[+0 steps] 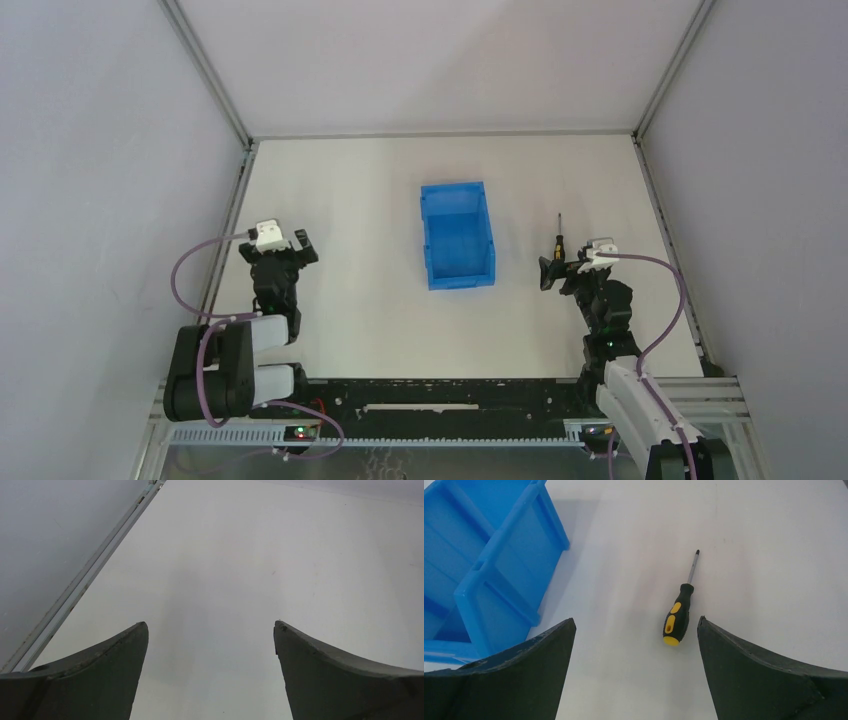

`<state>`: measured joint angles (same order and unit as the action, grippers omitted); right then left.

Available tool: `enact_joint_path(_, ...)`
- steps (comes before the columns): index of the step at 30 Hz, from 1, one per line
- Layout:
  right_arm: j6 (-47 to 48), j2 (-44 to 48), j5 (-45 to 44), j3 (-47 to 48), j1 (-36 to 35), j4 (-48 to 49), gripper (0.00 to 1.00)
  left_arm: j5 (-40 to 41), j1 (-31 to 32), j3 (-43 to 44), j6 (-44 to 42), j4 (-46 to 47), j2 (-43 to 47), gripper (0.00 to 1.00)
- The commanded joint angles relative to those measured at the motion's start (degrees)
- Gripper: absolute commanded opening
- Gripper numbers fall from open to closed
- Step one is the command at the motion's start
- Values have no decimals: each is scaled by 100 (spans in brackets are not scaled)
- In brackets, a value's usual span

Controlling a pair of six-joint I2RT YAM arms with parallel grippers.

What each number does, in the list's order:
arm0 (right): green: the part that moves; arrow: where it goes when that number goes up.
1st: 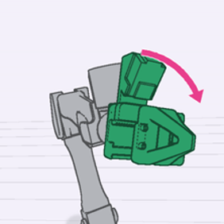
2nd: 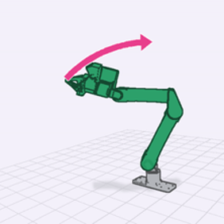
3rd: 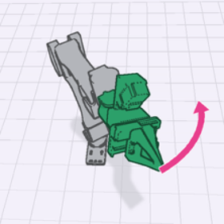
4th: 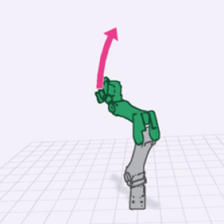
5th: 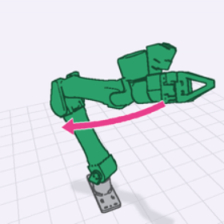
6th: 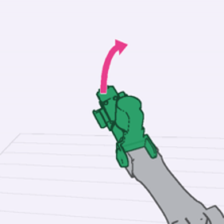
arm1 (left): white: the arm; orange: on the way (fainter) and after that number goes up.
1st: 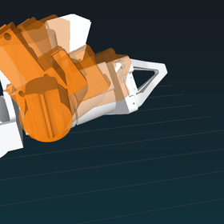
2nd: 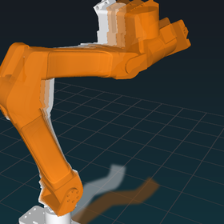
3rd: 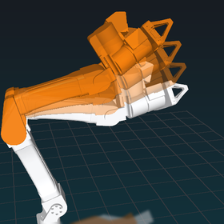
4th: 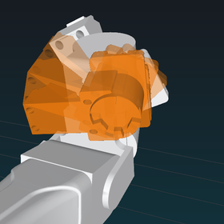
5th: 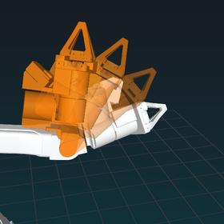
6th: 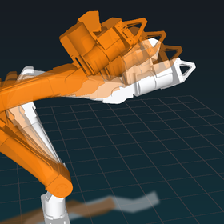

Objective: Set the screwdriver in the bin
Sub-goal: Pick up the screwdriver from the center of the board.

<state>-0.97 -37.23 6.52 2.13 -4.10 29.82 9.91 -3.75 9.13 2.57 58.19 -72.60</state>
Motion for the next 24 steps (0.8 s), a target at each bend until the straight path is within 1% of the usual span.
enact_joint_path(1, -51, 22, -45, -6, 10, 229, 100, 53, 32, 189, -98, 210, 53, 100)
enact_joint_path(14, -80, -20, -113, 45, 6, 185, 100, 54, 34, 191, -92, 210, 53, 100)
enact_joint_path(19, -158, 118, -177, 430, -8, -475, 100, 51, 32, 186, -94, 205, 53, 100)
enact_joint_path(24, -235, 524, -386, 721, -77, -1081, 100, 50, 32, 186, -92, 209, 53, 100)
